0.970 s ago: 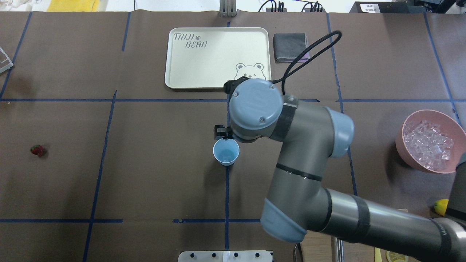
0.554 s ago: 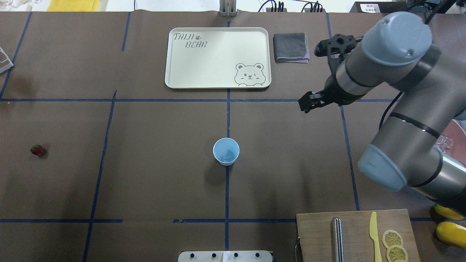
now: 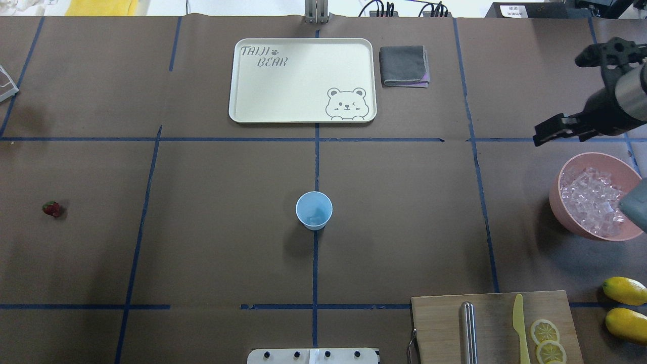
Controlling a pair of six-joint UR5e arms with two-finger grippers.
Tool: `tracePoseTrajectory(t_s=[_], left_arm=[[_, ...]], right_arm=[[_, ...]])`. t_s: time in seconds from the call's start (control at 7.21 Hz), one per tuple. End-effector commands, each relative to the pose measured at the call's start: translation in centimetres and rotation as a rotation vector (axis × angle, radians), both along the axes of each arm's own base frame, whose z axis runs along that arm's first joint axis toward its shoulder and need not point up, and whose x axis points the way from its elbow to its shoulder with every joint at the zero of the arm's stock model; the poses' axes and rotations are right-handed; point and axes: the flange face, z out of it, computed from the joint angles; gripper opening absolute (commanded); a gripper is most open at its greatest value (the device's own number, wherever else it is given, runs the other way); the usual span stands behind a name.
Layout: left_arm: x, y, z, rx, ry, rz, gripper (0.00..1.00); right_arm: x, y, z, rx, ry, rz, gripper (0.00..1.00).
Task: Put ice and strawberries in cup
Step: 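Move the right gripper back over the pink ice bowl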
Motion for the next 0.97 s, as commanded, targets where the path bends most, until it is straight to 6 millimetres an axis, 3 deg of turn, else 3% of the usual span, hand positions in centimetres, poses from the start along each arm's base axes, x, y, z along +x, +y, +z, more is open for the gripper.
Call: tracePoseTrajectory(t_s=[0.0, 0.28, 0.69, 0.83], left_arm=[[0.1, -0.1, -0.1, 0.003, 0.000, 0.001, 1.00], [0.4, -0.3, 0.3, 0.013, 0.000, 0.011, 1.00], [0.6, -0.2, 0.1, 0.013, 0.002, 0.012, 1.00], [0.6, -0.2, -0.1, 0.018, 0.002, 0.013, 1.00]], right_arm=[[4.0, 3.6, 7.3, -0.052, 0.011, 0.043, 0.98], [4.4, 4.2, 8.7, -0.112, -0.011, 0.137, 0.93], [5.0, 5.2, 14.8, -0.107, -0.019, 0.154, 0.94], [4.9, 4.9, 15.0, -0.130, -0.017, 0.199, 0.91]])
